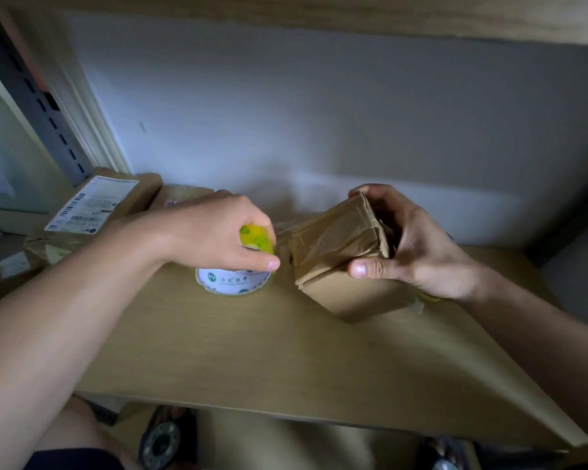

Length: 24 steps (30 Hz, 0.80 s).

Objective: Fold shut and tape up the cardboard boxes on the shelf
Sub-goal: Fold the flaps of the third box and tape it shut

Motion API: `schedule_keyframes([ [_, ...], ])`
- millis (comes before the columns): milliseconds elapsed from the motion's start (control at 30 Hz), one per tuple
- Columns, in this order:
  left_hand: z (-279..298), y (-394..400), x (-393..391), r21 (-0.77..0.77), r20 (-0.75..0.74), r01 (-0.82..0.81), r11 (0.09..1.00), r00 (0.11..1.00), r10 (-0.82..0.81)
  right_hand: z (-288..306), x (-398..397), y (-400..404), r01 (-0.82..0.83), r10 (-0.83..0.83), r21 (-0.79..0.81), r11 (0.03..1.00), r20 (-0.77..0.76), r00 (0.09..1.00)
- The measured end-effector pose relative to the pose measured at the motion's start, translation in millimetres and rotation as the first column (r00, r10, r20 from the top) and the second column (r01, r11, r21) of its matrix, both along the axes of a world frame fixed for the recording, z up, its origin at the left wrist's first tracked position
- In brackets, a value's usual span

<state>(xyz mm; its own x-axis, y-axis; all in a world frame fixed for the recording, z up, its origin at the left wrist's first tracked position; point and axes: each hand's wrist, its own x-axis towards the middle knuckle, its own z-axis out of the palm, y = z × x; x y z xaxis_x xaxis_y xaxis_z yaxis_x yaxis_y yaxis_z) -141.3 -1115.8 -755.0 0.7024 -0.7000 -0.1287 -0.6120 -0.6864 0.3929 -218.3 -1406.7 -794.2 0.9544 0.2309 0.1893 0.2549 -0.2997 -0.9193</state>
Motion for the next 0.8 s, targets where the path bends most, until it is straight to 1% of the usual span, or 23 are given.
schedule_keyframes([
  [67, 3, -3, -2, 0.13, -0.033, -0.004, 0.992, 0.999, 0.008, 0, -2, 3, -0.005, 0.006, 0.014, 1.0, -0.01, 1.0],
  [133, 3, -9, -4, 0.234, -0.008, -0.02, 0.972, 1.0, 0.022, 1, -3, 8, -0.006, 0.006, 0.029, 1.0, -0.006, 1.0],
  [200, 3, -13, -7, 0.283, -0.001, -0.022, 0.959, 1.0, 0.023, 1, -3, 11, -0.005, 0.005, 0.06, 0.998, -0.003, 1.0],
  [267, 0, -11, -8, 0.235, -0.025, -0.017, 0.972, 0.999, 0.024, -1, -3, 12, 0.003, -0.002, 0.075, 0.997, -0.006, 1.0],
  [333, -4, -7, -11, 0.092, -0.067, 0.008, 0.996, 0.998, -0.002, -4, -4, 12, 0.005, -0.002, 0.088, 0.996, -0.033, 0.999],
  [400, -10, -3, -13, -0.04, -0.099, 0.036, 0.999, 0.994, -0.04, -8, -5, 14, -0.004, 0.012, 0.11, 0.994, -0.076, 0.997],
  [500, -14, 0, -16, -0.111, -0.12, 0.052, 0.992, 0.991, -0.065, -9, -5, 15, -0.031, 0.04, 0.09, 0.995, -0.097, 0.995],
  [600, -14, 1, -16, -0.151, -0.099, 0.033, 0.988, 0.994, -0.048, -5, -7, 14, -0.063, 0.058, -0.047, 0.997, -0.094, 0.994],
  [667, -12, -3, -18, -0.162, -0.042, 0.022, 0.987, 0.999, -0.029, 5, -10, 15, -0.082, 0.063, -0.215, 0.973, -0.094, 0.994],
  [700, -11, -6, -19, -0.159, -0.015, 0.02, 0.987, 1.0, -0.022, 13, -11, 18, -0.078, 0.057, -0.346, 0.935, -0.069, 0.996],
  [733, -9, -9, -22, -0.152, 0.006, 0.021, 0.988, 1.0, -0.021, 21, -13, 22, -0.058, 0.052, -0.493, 0.868, -0.027, 0.998],
  [767, -6, -13, -24, -0.143, 0.023, 0.021, 0.989, 1.0, -0.018, 28, -14, 28, -0.027, 0.053, -0.627, 0.779, 0.023, 0.998],
  [800, -5, -16, -26, -0.135, 0.039, 0.017, 0.991, 0.999, -0.012, 34, -16, 35, 0.005, 0.064, -0.725, 0.689, 0.068, 0.996],
])
